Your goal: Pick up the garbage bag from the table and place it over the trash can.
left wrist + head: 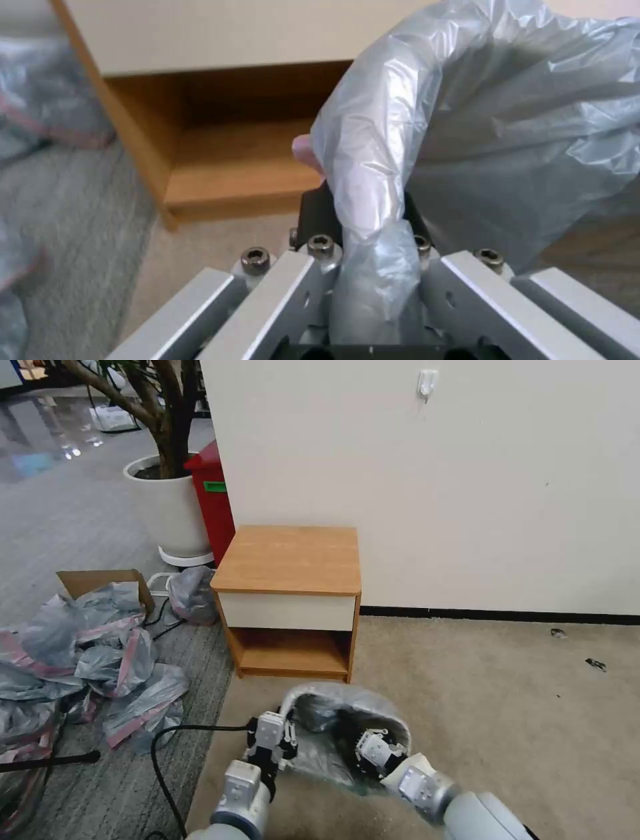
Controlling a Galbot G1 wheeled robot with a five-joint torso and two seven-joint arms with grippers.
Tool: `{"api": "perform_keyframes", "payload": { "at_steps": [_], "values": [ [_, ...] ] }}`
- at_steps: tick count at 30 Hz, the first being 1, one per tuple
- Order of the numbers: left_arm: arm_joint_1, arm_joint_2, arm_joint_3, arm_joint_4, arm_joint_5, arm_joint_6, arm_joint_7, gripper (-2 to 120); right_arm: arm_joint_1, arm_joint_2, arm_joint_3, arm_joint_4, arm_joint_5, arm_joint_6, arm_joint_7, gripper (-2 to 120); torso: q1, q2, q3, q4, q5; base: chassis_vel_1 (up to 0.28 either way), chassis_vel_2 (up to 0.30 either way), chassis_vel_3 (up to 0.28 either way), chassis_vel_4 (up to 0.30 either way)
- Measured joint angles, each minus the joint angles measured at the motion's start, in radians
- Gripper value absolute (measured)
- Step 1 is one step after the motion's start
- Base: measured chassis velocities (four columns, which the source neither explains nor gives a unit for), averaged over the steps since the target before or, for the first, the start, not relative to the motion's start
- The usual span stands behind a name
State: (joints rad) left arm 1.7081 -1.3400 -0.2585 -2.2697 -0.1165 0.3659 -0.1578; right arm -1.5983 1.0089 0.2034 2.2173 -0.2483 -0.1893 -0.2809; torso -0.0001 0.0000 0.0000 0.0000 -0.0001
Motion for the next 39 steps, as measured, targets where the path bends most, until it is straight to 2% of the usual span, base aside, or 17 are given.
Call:
{"api": "perform_keyframes", "payload": {
  "at_steps": [1,4,6,7,8,9,11,12,14,17,20,21,26,29,31,34,39],
  "values": [
    [0.000,0.000,0.000,0.000,0.000,0.000,0.000,3,0.000,0.000,0.000,0.000,0.000,0.000,0.000,0,0.000,0.000,0.000,0.0000,0.0000,0.000,0.000,0.000,0.000],
    [-0.012,0.009,-0.043,-0.019,-0.188,0.069,-0.028,3,-0.058,0.007,0.043,0.060,0.055,0.062,0.031,0,0.000,0.000,0.000,0.0000,-0.0001,0.000,0.000,0.000,0.000],
    [-0.014,0.011,-0.049,-0.023,-0.224,0.083,-0.035,3,-0.064,0.014,0.049,0.065,0.063,0.077,0.038,0,0.000,0.000,0.000,0.0000,0.0000,0.000,0.000,0.000,0.000],
    [-0.018,0.019,-0.075,-0.038,-0.362,0.143,-0.058,3,-0.081,0.059,0.065,0.074,0.094,0.152,0.088,0,0.000,0.000,0.000,0.0000,0.0000,0.000,0.000,0.000,0.000],
    [-0.020,0.023,-0.088,-0.041,-0.421,0.174,-0.068,3,-0.086,0.104,0.072,0.074,0.110,0.189,0.126,0,0.000,0.000,0.000,-0.0001,-0.0001,0.000,0.000,0.000,0.000],
    [-0.020,0.023,-0.088,-0.041,-0.421,0.174,-0.068,3,-0.086,0.104,0.072,0.074,0.110,0.189,0.126,0,0.000,0.000,0.000,-0.0001,-0.0001,0.000,0.000,0.000,0.000],
    [-0.021,0.034,-0.110,-0.036,-0.477,0.216,-0.084,3,-0.093,0.196,0.081,0.074,0.142,0.243,0.182,12,0.000,0.000,0.000,-0.0001,0.0000,0.000,0.000,0.000,0.000],
    [-0.021,0.034,-0.110,-0.036,-0.477,0.216,-0.084,3,-0.093,0.196,0.081,0.074,0.142,0.243,0.182,12,0.000,0.000,0.000,-0.0001,0.0000,0.000,0.000,0.000,0.000],
    [-0.021,0.045,-0.120,-0.028,-0.520,0.253,-0.094,3,-0.102,0.263,0.086,0.065,0.171,0.282,0.213,22,0.000,0.000,0.000,0.0000,-0.0001,0.000,0.000,0.000,0.000],
    [-0.021,0.048,-0.122,-0.023,-0.524,0.258,-0.095,3,-0.106,0.281,0.088,0.058,0.176,0.296,0.217,25,0.000,0.000,0.000,-0.0001,-0.0003,0.000,0.000,0.000,0.000],
    [-0.024,0.055,-0.126,-0.011,-0.526,0.280,-0.102,3,-0.111,0.313,0.093,0.030,0.179,0.338,0.220,44,0.000,0.000,0.000,0.0001,0.0000,0.000,0.000,0.000,0.000],
    [-0.024,0.055,-0.126,-0.011,-0.526,0.280,-0.102,3,-0.111,0.313,0.093,0.030,0.179,0.338,0.220,44,0.000,0.000,0.000,0.0001,0.0000,0.000,0.000,0.000,0.000],
    [-0.045,0.046,-0.125,0.049,-0.551,0.295,-0.108,3,-0.104,0.322,0.093,0.004,0.199,0.348,0.217,61,0.000,0.000,0.000,0.0001,0.0000,0.000,0.000,0.000,0.000],
    [-0.056,0.044,-0.122,0.108,-0.550,0.294,-0.092,3,-0.102,0.319,0.093,-0.008,0.210,0.347,0.215,77,0.000,0.000,0.000,0.0000,0.0000,0.000,0.000,0.000,0.000],
    [-0.056,0.044,-0.120,0.123,-0.542,0.292,-0.086,3,-0.101,0.318,0.093,-0.010,0.210,0.347,0.215,80,0.000,0.000,0.000,0.0000,-0.0001,0.000,0.000,0.000,0.000],
    [-0.057,0.042,-0.119,0.138,-0.522,0.280,-0.068,3,-0.096,0.318,0.092,-0.018,0.211,0.346,0.212,95,0.000,0.000,0.000,0.0001,0.0006,0.000,0.000,0.000,0.000],
    [-0.058,0.042,-0.114,0.141,-0.489,0.270,-0.043,7,-0.088,0.318,0.090,-0.033,0.211,0.347,0.211,100,0.000,0.000,0.000,0.0001,0.0002,0.000,0.000,0.000,0.000]
  ]
}}
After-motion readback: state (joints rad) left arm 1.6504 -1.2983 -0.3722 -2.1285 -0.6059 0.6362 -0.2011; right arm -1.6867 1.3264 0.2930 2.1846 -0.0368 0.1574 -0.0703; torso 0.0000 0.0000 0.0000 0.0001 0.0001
